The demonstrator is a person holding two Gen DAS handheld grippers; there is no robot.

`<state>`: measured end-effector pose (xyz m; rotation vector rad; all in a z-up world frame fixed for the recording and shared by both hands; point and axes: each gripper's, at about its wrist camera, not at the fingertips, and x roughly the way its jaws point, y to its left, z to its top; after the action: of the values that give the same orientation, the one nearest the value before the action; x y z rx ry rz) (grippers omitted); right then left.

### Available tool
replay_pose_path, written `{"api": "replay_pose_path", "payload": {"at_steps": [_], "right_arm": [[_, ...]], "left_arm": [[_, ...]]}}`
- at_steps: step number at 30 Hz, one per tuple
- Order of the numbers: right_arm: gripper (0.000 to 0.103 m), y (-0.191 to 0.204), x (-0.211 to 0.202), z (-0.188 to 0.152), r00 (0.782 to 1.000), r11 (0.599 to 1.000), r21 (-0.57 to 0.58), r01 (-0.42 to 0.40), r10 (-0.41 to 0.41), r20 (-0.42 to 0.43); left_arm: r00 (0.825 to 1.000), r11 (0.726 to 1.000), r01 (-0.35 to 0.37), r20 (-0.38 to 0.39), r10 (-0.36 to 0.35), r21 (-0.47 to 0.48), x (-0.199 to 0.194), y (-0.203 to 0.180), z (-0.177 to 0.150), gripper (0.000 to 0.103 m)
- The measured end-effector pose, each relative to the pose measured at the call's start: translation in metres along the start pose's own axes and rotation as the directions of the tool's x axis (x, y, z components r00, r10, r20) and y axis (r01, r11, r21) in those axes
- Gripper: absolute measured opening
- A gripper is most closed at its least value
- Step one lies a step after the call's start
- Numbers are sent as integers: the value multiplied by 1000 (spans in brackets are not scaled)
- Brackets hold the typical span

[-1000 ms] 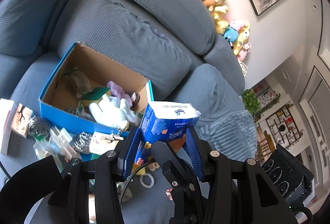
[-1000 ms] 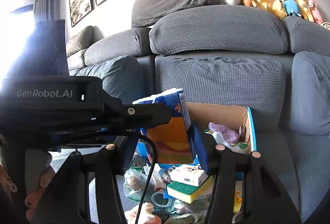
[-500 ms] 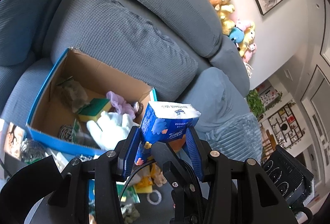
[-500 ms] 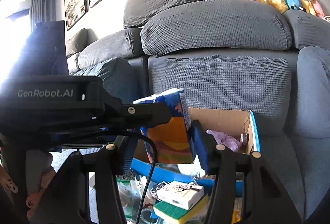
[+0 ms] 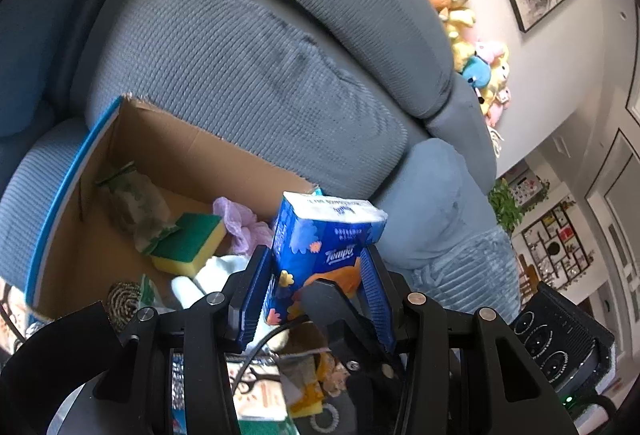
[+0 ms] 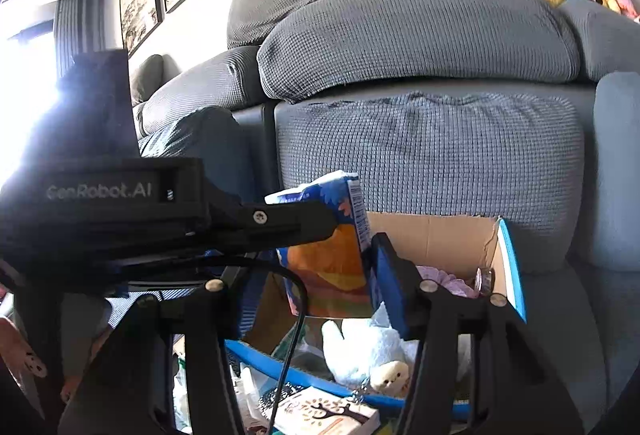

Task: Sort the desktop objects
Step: 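Carry the Tempo tissue pack with both grippers over the blue box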

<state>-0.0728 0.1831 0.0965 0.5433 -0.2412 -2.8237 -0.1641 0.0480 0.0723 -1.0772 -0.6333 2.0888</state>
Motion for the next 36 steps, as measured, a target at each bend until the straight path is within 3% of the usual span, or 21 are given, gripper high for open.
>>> {"api": "replay_pose_path", "payload": {"at_steps": [11,36], "right_arm": [[53,-9,34,-16,998,1000,-9,13,-13,-62],[53,1,77,-37,983,999,-24,-27,22,-181]], "left_arm": [[1000,999,-10,-4,10,-30,27,32,-4,46],[996,992,-86,-7,86,-95,30,78,-13,46]]}}
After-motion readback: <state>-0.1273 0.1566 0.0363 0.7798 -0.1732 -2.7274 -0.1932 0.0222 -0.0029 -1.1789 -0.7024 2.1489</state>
